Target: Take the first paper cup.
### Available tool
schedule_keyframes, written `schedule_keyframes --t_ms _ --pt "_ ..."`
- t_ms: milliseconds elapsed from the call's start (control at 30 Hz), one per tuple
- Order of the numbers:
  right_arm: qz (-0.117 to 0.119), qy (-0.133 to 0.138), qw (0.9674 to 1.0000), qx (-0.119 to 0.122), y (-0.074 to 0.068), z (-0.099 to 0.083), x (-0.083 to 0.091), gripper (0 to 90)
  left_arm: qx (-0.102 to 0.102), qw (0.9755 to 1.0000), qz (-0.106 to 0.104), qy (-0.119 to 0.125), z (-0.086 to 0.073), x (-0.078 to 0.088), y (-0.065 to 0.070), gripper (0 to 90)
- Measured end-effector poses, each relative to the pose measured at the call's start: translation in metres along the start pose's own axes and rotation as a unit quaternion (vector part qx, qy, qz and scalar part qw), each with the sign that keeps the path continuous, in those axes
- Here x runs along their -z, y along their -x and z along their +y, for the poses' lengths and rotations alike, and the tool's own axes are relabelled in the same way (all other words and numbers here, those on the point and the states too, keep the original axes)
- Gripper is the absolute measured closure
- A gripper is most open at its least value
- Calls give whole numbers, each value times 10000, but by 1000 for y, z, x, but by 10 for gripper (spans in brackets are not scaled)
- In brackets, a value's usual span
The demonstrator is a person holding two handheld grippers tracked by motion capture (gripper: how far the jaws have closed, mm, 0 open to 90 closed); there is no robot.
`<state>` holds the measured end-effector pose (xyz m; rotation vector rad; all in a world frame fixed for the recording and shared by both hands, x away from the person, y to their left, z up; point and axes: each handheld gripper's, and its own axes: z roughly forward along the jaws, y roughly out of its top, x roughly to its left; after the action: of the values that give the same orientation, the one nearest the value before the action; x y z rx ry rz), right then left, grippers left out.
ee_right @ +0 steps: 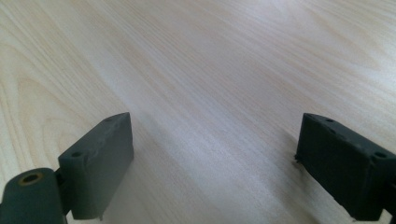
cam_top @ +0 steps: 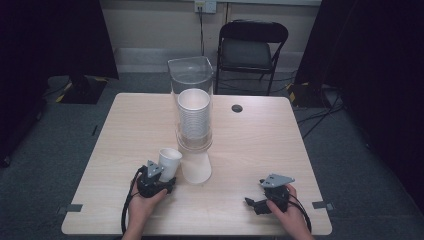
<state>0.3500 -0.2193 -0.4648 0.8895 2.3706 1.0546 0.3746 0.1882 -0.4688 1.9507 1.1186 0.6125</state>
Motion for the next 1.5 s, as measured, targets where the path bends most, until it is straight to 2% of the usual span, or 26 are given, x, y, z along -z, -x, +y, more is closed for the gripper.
schedule_keyframes --t_ms 600,833,933,1000,1033,1067,1100,1133,1167,1200,1233,1267,1300,1367,1400,1433,1500 --pt "1 1 10000 0 0 0 0 103 -53 10000 28 8 0 1 -3 358" --pt "0 1 10000 3 0 0 0 103 -309 9995 11 44 -2 3 0 368" --pt "6 12 10000 8 0 0 0 104 -394 9992 -70 64 -3 4 3 368" --pt "-26 1 10000 21 -2 1 1 141 -382 9989 -159 227 -4 8 4 368" --pt "-129 37 9998 171 -4 2 3 149 -382 9989 -159 227 -4 8 4 368" --pt "-129 37 9998 171 -4 2 3 149 -402 9986 -213 270 -5 10 5 368" --pt "-259 85 9992 276 -8 6 5 176 -413 9981 -317 327 -5 12 8 369" --pt "74 446 9987 247 -16 18 12 229 -547 9972 -397 324 -5 13 12 368" --pt "226 566 9979 201 -19 22 14 243 -585 9966 -480 331 -5 14 15 368" --pt "489 692 9963 146 -23 28 15 264 -632 9957 -566 360 -5 15 19 369" --pt "811 831 9932 107 -28 34 16 282 -734 9945 -628 418 -4 17 23 368" --pt "953 970 9906 138 -33 39 16 283 -734 9945 -628 418 -4 17 23 368" --pt "953 970 9906 138 -33 39 16 283 -821 9933 -691 431 -3 18 27 368" --pt "1100 1100 9876 233 -43 49 15 303 -944 9910 -837 445 0 21 36 368" --pt "1278 1190 9845 169 -47 55 13 307 -989 9903 -877 435 1 21 40 368" --pt "1329 1275 9825 290 -52 63 12 343 -1072 9883 -988 451 2 21 47 367" --pt "1338 1292 9813 488 -57 72 10 377 -1113 9870 -1067 457 3 19 52 367"
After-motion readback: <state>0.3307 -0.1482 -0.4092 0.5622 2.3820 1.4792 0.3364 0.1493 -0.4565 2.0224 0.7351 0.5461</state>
